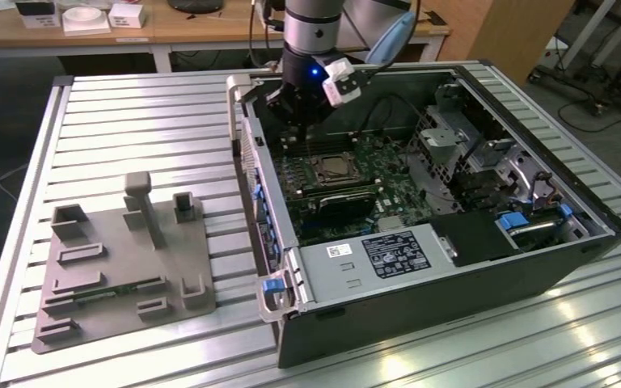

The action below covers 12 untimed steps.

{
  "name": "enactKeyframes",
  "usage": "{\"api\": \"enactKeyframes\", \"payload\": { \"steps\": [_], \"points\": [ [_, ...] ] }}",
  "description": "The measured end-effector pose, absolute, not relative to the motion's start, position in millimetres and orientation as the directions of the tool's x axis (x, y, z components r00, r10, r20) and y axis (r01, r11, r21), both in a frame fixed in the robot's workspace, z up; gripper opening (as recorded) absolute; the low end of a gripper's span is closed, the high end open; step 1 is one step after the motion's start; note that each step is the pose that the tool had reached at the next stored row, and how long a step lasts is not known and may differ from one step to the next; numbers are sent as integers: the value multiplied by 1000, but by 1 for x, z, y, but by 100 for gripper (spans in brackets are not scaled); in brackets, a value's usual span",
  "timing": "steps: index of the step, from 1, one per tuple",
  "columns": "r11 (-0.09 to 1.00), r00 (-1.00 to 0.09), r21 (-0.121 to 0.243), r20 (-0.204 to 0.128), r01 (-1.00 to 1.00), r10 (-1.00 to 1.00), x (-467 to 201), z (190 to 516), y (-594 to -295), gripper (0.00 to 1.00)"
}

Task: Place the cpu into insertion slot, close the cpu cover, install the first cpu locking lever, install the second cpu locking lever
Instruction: 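Install the first cpu locking lever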

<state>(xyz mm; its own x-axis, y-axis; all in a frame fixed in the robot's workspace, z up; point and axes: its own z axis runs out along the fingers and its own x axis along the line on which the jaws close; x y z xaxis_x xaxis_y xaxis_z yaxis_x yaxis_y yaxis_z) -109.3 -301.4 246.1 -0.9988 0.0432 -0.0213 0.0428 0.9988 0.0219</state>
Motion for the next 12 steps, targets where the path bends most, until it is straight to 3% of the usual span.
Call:
{"api": "enactKeyframes", "payload": {
  "steps": [12],
  "points": [
    [999, -999, 22, -21, 40, 40, -75, 241, -300, 10]
  ]
}}
